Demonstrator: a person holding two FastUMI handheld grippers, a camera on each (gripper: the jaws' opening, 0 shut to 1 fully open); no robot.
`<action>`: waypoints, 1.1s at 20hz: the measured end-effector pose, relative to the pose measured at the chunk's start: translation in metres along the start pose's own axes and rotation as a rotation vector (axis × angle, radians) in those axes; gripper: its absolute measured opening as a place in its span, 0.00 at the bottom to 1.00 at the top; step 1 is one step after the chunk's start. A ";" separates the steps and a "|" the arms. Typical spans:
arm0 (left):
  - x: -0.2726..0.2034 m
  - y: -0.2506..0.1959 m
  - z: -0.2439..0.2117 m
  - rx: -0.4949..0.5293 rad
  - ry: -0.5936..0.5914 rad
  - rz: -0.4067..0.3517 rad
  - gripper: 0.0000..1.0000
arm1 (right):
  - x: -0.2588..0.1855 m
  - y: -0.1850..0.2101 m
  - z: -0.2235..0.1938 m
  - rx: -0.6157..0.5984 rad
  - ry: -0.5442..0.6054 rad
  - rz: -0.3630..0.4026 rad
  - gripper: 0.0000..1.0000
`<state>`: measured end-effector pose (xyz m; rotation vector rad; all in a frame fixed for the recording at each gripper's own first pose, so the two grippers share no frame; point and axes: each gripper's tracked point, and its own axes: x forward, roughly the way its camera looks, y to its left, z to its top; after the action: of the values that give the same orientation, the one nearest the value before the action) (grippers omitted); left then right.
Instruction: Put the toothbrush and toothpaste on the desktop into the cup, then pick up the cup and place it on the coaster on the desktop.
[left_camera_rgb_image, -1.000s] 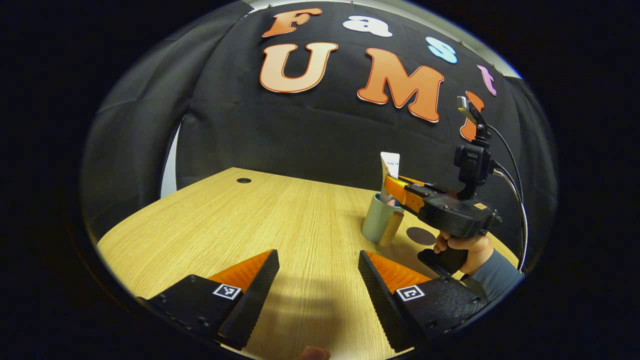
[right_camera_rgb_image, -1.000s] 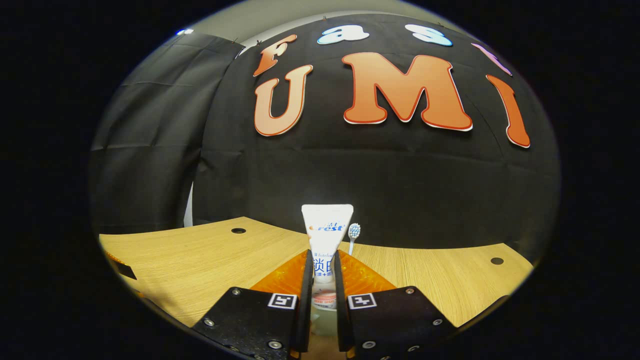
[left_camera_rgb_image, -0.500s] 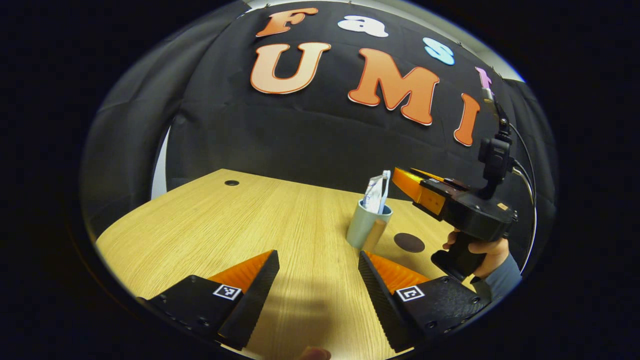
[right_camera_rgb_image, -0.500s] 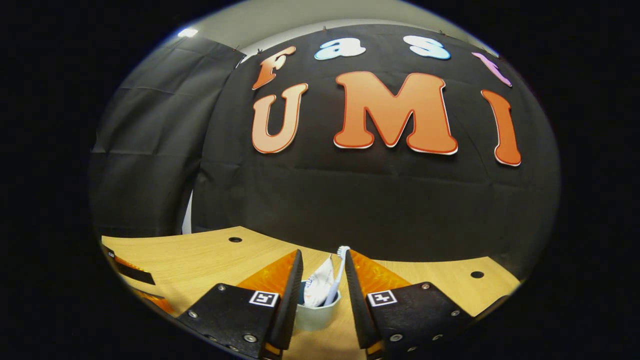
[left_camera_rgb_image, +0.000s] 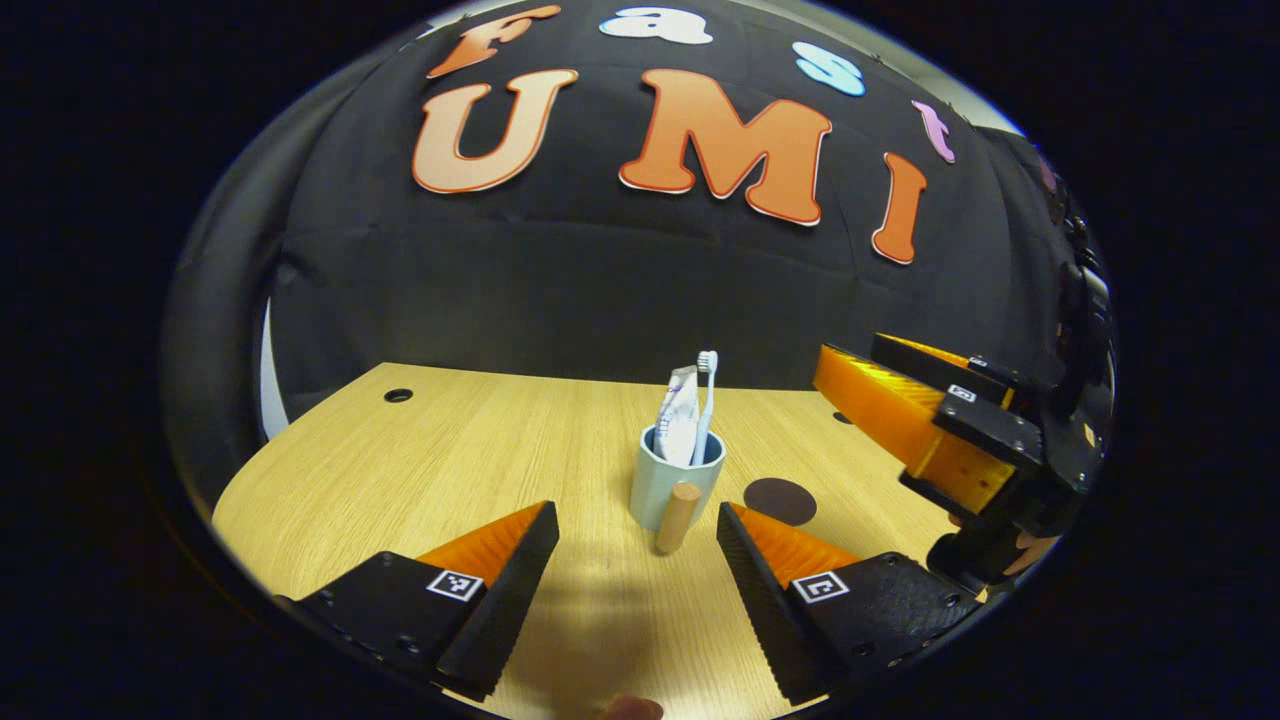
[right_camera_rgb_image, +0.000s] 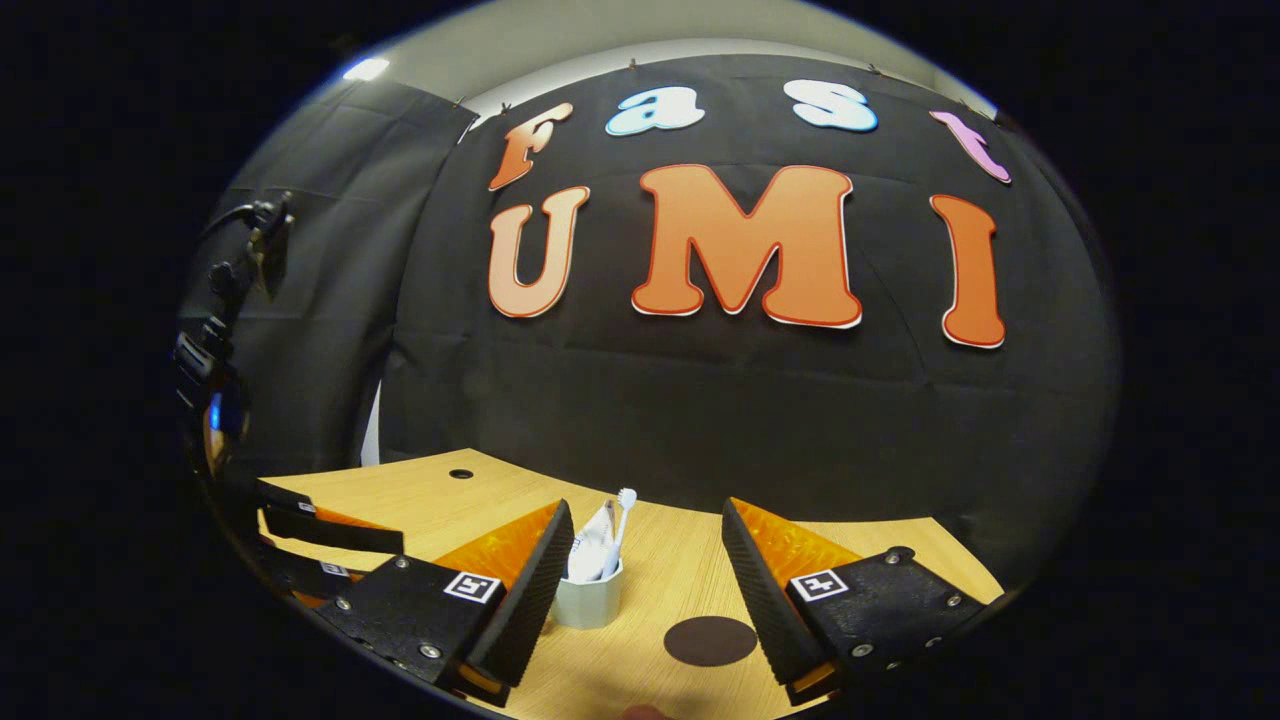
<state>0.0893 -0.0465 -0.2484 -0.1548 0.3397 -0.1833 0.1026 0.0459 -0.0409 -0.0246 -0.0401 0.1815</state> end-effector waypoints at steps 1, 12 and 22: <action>0.008 -0.006 0.003 0.015 0.009 -0.005 0.96 | -0.005 -0.005 0.001 0.001 0.004 -0.006 0.90; 0.084 -0.034 -0.001 0.123 0.262 0.053 0.95 | -0.049 -0.082 0.018 -0.008 0.051 -0.119 0.91; 0.111 -0.021 -0.033 0.206 0.470 0.157 0.72 | -0.064 -0.087 0.011 -0.023 0.063 -0.122 0.91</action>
<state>0.1778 -0.0940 -0.3103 0.1224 0.7940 -0.0961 0.0549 -0.0506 -0.0297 -0.0508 0.0192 0.0587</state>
